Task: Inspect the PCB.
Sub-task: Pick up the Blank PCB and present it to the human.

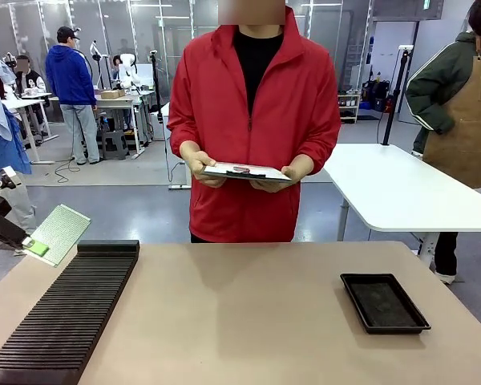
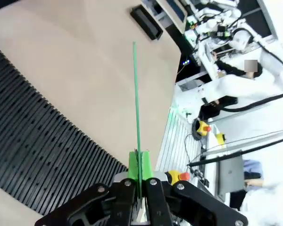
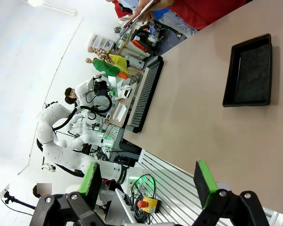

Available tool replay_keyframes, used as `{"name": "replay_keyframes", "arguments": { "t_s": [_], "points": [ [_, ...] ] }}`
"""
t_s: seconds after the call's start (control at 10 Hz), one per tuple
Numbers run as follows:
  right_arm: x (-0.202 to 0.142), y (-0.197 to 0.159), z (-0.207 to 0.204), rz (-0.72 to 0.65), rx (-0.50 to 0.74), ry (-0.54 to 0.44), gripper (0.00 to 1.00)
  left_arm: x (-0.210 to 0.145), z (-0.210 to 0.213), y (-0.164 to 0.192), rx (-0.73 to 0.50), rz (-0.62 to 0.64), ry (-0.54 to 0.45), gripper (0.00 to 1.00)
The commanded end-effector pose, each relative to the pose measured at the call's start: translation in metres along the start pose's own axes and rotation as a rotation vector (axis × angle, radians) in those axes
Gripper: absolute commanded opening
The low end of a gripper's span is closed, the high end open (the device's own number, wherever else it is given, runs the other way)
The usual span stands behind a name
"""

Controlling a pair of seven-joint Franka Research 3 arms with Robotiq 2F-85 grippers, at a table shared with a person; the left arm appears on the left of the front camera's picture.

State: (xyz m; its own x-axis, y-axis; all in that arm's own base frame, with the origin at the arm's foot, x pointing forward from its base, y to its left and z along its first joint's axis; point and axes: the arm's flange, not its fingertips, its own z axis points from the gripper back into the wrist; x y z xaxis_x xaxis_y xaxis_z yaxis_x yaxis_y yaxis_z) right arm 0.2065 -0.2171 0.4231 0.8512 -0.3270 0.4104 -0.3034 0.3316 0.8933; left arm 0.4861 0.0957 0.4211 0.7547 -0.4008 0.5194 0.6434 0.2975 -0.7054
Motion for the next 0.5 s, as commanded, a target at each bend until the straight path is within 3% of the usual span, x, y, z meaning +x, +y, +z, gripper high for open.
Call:
{"name": "replay_keyframes", "arguments": {
  "t_s": [0.0,0.1,0.2,0.4],
  "points": [
    [0.001,0.001,0.002,0.023,0.009,-0.009,1.0,0.0,0.005,-0.003,0.018,-0.043,0.022,0.0],
    [0.001,0.001,0.002,0.023,0.009,-0.009,1.0,0.0,0.0,0.0,0.0,0.0,0.0,0.03],
    [0.001,0.001,0.002,0.023,0.009,-0.009,1.0,0.02,-0.008,0.003,0.17,0.177,-0.085,0.03],
    [0.001,0.001,0.002,0.023,0.009,-0.009,1.0,0.066,-0.036,0.032,0.007,0.456,-0.194,0.03]
  ]
}}
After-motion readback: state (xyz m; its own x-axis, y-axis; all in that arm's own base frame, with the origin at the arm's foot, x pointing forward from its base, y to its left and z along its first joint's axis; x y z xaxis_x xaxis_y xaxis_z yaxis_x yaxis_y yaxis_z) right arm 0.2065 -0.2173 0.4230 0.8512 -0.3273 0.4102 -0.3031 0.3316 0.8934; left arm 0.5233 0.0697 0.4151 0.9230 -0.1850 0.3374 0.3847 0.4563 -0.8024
